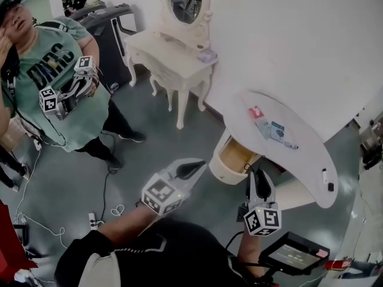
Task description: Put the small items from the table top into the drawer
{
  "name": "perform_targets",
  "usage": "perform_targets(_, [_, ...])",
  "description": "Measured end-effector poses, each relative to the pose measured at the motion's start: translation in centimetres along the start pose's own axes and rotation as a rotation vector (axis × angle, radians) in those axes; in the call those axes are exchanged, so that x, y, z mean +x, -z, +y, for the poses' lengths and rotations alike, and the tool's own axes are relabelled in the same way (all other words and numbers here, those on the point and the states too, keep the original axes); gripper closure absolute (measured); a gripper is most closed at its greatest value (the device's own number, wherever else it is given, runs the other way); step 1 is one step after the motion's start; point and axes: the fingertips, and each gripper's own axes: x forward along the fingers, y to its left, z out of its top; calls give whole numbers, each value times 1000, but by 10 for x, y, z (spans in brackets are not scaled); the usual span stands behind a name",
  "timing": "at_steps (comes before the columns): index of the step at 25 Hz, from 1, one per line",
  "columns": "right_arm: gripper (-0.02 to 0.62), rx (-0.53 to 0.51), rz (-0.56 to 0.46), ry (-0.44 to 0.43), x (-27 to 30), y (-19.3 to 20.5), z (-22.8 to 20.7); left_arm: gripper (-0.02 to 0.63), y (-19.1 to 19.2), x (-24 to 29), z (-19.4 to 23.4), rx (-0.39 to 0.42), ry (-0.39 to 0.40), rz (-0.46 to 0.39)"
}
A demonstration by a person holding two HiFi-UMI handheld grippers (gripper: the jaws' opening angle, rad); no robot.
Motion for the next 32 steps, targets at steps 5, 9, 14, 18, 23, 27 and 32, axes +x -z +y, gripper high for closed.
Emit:
perform_targets(5, [471, -7, -4, 28, 26, -5, 3, 606, -6, 1, 29, -4, 14, -8])
perform_targets(9, [471, 2, -3, 63, 41, -5, -1, 606, -6, 5, 50, -6, 29, -11])
perform_targets(14, [471, 9, 10, 86, 60, 1, -17, 606, 2, 24, 66, -13, 54, 2])
perform_targets(18, [471, 7, 22, 71, 78, 3, -35, 606, 8, 46, 77, -22, 46, 14])
perform_targets(23, [471, 0, 24, 19, 103, -1, -59, 606, 6, 80, 84, -27, 15, 18])
perform_targets(27, [471, -7, 35, -36, 124, -3, -79, 606, 4, 106, 86, -32, -17, 12])
perform_targets(32, [471, -13, 43, -102, 155, -13, -110, 606, -3, 149, 97, -38, -61, 19])
